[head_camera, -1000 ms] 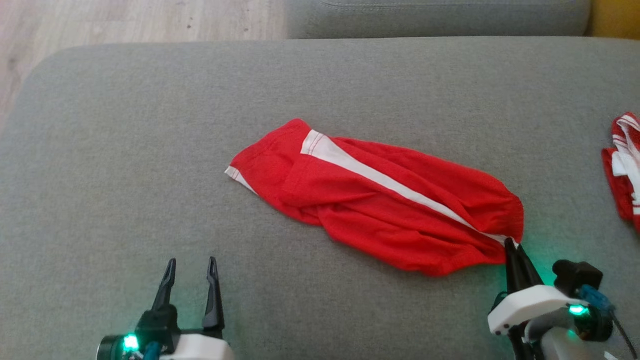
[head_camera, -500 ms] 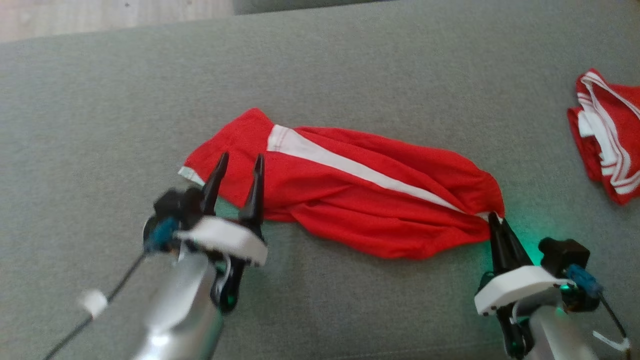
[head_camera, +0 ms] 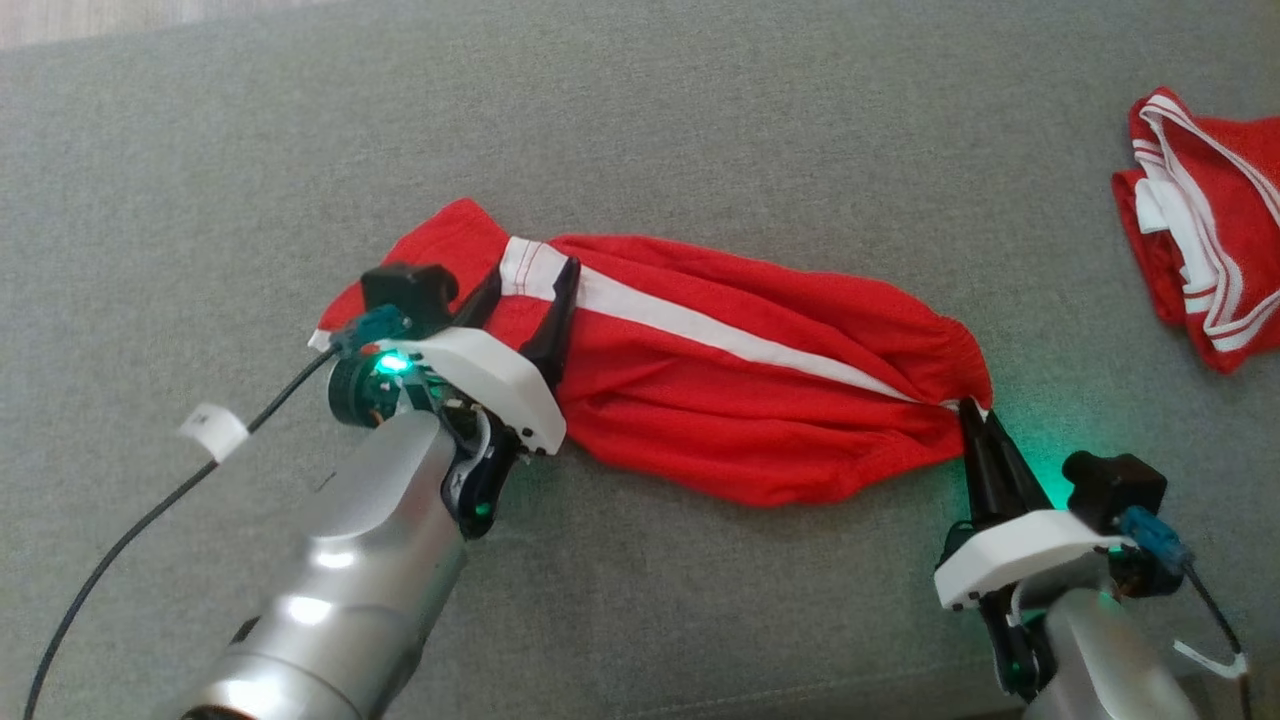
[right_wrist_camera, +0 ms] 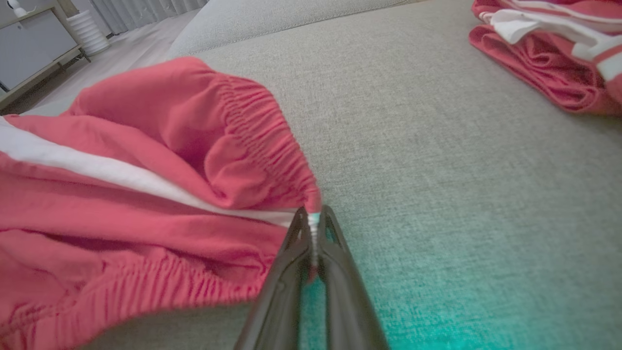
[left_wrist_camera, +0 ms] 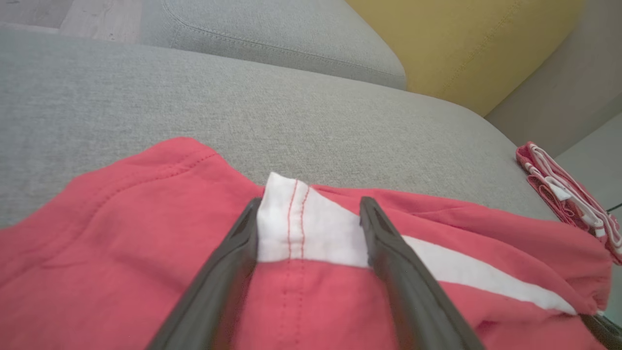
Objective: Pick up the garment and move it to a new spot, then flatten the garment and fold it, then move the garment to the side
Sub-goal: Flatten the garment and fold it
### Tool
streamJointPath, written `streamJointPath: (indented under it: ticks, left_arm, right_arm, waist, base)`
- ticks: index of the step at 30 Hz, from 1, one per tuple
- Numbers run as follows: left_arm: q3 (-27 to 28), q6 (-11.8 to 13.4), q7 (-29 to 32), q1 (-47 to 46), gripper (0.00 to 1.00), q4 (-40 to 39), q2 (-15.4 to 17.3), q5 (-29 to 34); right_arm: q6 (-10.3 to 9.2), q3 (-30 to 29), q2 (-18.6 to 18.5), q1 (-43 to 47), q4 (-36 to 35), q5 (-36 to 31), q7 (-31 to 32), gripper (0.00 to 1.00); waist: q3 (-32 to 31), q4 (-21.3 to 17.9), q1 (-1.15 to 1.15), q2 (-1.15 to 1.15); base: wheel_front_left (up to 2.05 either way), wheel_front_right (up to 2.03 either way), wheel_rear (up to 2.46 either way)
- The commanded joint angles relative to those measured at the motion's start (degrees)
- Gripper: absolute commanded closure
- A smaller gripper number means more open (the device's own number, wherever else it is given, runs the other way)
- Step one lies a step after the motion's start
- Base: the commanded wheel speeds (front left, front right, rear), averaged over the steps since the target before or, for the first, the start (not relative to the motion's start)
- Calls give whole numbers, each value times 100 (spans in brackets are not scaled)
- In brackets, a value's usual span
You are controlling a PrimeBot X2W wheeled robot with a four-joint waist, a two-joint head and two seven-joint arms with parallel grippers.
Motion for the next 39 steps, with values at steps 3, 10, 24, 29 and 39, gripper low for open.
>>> streamJointPath:
  ticks: [3,10,24,29,39]
  left_arm:
    - [-119,10,-86,-310,0,-106,168,-203]
    - [-615,9,-242,-365,19,-93,260,-586]
    - [-908,9,-1048,-689,100,-499,619,-825]
    - [-450,9,-1071,-805,100,-1068,1024,-693]
    - [-167,9,-1005,-959,100,-1661,1593,-560]
  right_arm:
    - [-4,206,-27,-132,-129,42,-61,100]
    - [-4,223,-27,-119,-103,40,-61,100]
    - [-4,490,-27,-268,-667,767,-61,100]
    - [-4,1149,-27,-622,-1039,2022,-61,100]
    - [-4,1703,-558,-1798,-1690,3851,180,100]
  waist:
    - [-15,22,-1,0]
    - [-53,71,-1,0]
    - [-415,346,-1,0]
    - [-964,494,-1,0]
    - [-1461,680,-1,0]
  base:
    - [0,0,0]
    - [0,0,0]
    - [0,0,0]
    - [0,0,0]
    - [0,0,0]
